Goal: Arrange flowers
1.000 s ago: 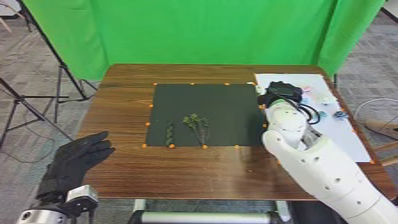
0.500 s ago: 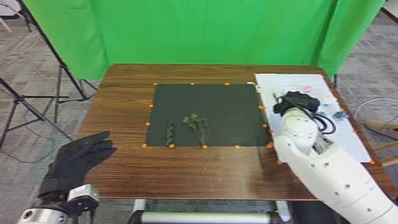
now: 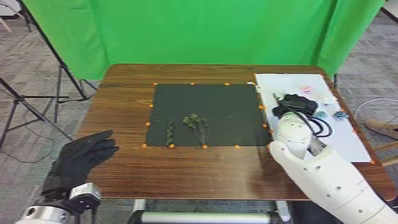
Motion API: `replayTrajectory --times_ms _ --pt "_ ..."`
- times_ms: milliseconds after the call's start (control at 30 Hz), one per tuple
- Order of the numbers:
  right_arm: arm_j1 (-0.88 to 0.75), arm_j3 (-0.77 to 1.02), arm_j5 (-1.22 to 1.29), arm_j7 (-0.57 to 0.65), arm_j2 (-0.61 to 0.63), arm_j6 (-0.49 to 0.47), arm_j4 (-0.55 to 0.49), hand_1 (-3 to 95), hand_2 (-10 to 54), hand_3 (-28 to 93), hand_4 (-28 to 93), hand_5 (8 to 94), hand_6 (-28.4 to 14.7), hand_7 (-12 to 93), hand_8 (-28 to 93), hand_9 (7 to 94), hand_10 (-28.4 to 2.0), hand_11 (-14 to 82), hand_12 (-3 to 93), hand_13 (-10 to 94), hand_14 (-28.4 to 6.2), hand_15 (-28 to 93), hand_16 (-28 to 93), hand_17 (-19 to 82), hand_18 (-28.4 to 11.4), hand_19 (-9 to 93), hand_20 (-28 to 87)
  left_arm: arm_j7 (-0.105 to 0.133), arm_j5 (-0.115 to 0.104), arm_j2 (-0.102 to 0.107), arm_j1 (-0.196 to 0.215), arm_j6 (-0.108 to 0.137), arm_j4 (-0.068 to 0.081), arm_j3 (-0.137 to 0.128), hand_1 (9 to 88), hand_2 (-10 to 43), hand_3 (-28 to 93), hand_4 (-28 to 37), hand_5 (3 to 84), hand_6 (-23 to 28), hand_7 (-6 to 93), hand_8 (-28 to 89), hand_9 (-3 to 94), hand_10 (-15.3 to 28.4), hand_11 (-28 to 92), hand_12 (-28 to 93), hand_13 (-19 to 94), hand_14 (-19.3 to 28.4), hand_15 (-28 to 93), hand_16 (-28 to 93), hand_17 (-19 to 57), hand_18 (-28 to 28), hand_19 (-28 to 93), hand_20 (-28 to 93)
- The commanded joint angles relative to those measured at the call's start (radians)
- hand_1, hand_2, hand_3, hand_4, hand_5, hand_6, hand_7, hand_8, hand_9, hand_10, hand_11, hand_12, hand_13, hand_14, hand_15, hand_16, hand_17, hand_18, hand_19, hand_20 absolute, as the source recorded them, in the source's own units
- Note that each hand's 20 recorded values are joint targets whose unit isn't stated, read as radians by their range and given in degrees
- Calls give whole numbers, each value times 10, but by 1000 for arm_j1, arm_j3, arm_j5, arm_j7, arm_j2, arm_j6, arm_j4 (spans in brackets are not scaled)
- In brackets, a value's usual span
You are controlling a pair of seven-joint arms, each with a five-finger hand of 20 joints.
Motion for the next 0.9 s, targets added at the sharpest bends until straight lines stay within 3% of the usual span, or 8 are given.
replayTrajectory --times_ms 33,300,333,533,600,700,900 --pt "21 -17 -32 0 -3 44 37 255 17 753 -240 658 -156 112 -98 568 -273 508 252 550 -228 798 184 258 -284 932 -149 -19 14 -19 -11 -22 8 9 279 78 795 -124 479 151 144 -85 403 229 394 95 304 284 645 -140 -75 221 587 256" --pt "23 -19 -23 -11 -27 51 47 280 2 772 -249 677 -143 122 -101 588 -260 511 250 567 -213 791 186 260 -284 932 -146 -23 20 -28 -19 -30 11 16 280 78 794 -124 479 151 144 -85 403 229 395 95 304 284 645 -140 -75 221 587 255" --pt "21 0 13 -11 -39 1 39 294 -5 773 -252 684 -136 126 -102 594 -255 511 249 573 -209 789 186 259 -284 932 -147 -6 2 -5 -15 -18 12 20 280 77 795 -124 479 150 144 -85 404 229 395 94 304 284 646 -139 -75 221 587 255" --pt "3 40 86 19 -81 -95 53 410 -80 779 -270 749 -77 170 -98 691 -192 506 260 629 -174 760 218 250 -284 912 -111 -10 7 -12 -22 -22 13 22 279 78 796 -124 479 151 144 -86 404 229 396 95 304 284 645 -139 -75 221 587 255" --pt "-4 45 86 22 -85 -95 58 446 -94 757 -281 769 -69 178 -4 714 -176 494 289 642 -165 752 232 247 -284 889 -41 -10 9 -16 -20 -23 13 21 279 78 796 -123 479 151 144 -85 403 229 396 95 304 284 645 -139 -75 221 587 255" --pt "-14 48 82 21 -80 -79 59 520 -95 713 -282 823 -48 205 39 767 -137 449 360 680 -145 745 247 250 -284 879 16 -19 14 -25 -16 -29 12 16 280 78 795 -124 479 151 144 -86 403 230 395 95 304 284 645 -140 -75 221 587 256" --pt "-12 48 70 9 -73 -44 61 543 -95 724 -282 854 -33 226 54 806 -124 447 379 713 -130 746 259 256 -282 887 45 -25 22 -34 -17 -33 12 14 280 78 795 -123 479 151 144 -85 404 230 395 95 306 284 646 -139 -75 221 588 256"
